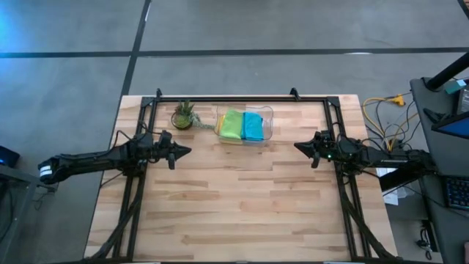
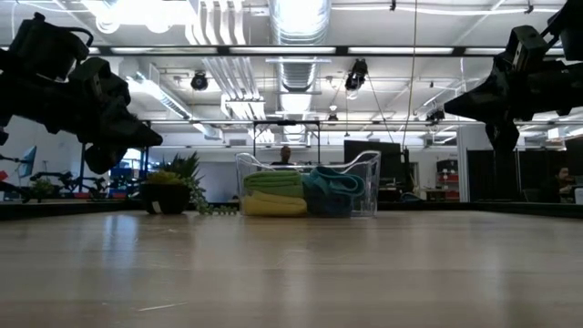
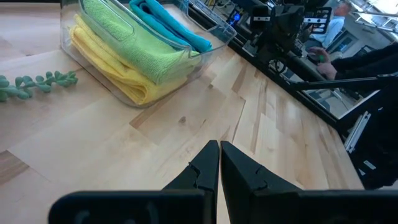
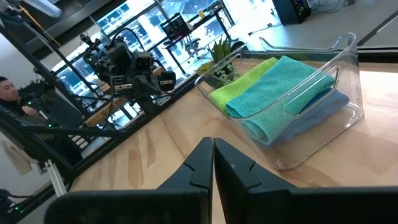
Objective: Fold microfiber towels
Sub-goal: Return to Home Position
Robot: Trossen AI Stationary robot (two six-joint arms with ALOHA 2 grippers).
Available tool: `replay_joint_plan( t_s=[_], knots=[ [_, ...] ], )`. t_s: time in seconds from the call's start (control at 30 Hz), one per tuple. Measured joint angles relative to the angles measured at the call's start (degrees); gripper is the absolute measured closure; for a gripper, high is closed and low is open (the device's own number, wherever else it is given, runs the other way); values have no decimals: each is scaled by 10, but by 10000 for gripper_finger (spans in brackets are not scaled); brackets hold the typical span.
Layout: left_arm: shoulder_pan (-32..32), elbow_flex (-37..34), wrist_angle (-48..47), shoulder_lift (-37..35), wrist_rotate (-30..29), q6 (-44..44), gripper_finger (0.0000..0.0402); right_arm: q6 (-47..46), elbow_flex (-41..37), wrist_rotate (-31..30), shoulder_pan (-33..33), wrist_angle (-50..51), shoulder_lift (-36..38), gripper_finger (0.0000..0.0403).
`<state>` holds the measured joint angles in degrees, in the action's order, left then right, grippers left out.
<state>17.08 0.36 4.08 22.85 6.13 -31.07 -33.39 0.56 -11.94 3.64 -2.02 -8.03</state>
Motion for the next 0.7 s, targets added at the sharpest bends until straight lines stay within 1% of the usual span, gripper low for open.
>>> replay_joint_plan(
  t_s=[0.7],
  knots=[
    [0, 0, 3, 0, 3, 0, 402, 0, 0, 0, 0, 0, 0, 394]
  ],
)
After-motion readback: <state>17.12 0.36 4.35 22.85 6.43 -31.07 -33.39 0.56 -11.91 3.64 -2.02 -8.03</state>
